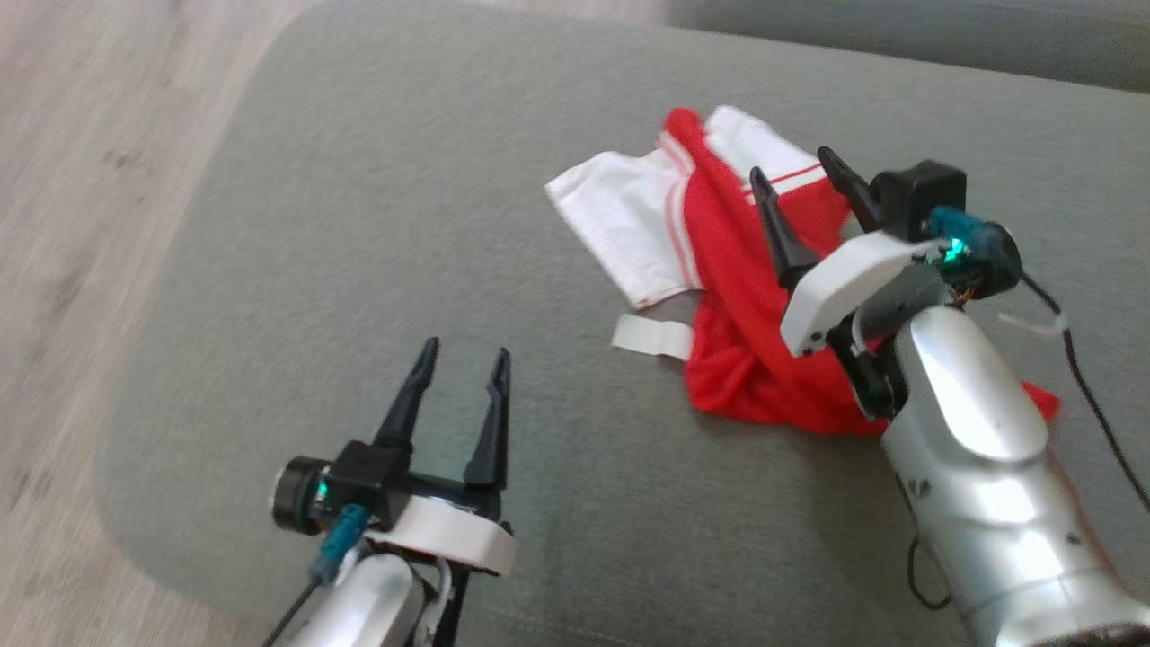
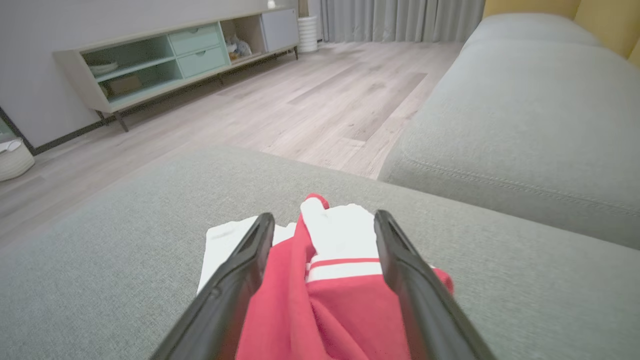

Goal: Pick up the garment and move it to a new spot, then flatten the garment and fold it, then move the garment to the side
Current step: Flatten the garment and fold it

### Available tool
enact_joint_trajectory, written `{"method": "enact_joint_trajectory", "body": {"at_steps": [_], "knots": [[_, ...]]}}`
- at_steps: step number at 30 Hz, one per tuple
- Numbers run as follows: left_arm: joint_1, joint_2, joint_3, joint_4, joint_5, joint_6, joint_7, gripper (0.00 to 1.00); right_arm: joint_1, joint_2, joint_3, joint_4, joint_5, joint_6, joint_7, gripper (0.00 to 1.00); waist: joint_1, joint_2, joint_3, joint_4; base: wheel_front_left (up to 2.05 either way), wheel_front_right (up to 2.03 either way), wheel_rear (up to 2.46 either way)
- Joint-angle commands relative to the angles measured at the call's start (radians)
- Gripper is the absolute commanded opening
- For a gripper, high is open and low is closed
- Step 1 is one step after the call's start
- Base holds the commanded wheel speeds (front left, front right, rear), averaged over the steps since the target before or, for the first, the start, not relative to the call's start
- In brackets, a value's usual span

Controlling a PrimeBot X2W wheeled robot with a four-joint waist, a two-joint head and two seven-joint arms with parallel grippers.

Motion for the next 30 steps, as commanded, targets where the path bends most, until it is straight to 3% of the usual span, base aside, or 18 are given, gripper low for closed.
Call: {"method": "enact_joint_trajectory", "body": {"at_steps": [1,10,19,20,21,22,23,30], "knots": [[-0.036,0.0,0.043,-0.02,0.01,-0.005,-0.008,1.0,-0.045,0.005,0.016,-0.015,-0.002,0.003,0.0,1.0,-0.0002,0.0,0.028,0.039,0.0,0.0,0.0],[-0.028,-0.066,0.076,0.018,0.062,-0.059,-0.008,1.0,-0.179,0.005,-0.042,0.24,-0.034,0.003,-0.039,1.0,-0.0002,0.0,0.05,0.12,0.0,0.0,0.0],[-0.019,-0.1,0.105,0.037,0.096,-0.094,-0.008,1.0,-0.273,-0.009,-0.122,0.403,-0.094,0.003,-0.092,1.0,-0.0002,0.0,0.067,0.163,0.0,0.0,0.0],[-0.017,-0.102,0.109,0.039,0.098,-0.097,-0.008,1.0,-0.28,-0.008,-0.127,0.416,-0.098,0.003,-0.097,0.9,-0.0002,0.0,0.067,0.165,0.0,0.0,0.0],[-0.015,-0.105,0.112,0.04,0.101,-0.099,-0.008,1.0,-0.286,-0.008,-0.132,0.429,-0.103,0.003,-0.102,0.71,-0.0002,0.0,0.067,0.167,0.0,0.0,0.0],[-0.013,-0.107,0.114,0.042,0.103,-0.102,-0.008,1.0,-0.292,-0.008,-0.136,0.441,-0.106,0.003,-0.107,0.41,-0.0002,0.0,0.067,0.168,0.0,0.0,0.0],[-0.012,-0.108,0.116,0.043,0.104,-0.104,-0.008,1.0,-0.298,-0.007,-0.14,0.451,-0.108,0.003,-0.111,0.03,-0.0002,0.0,0.067,0.168,0.0,0.0,0.0],[-0.005,-0.116,0.128,0.051,0.112,-0.113,-0.008,1.0,-0.329,-0.002,-0.156,0.505,-0.105,0.003,-0.16,0.0,-0.0002,0.0,0.054,0.156,0.0,0.0,0.0]]}}
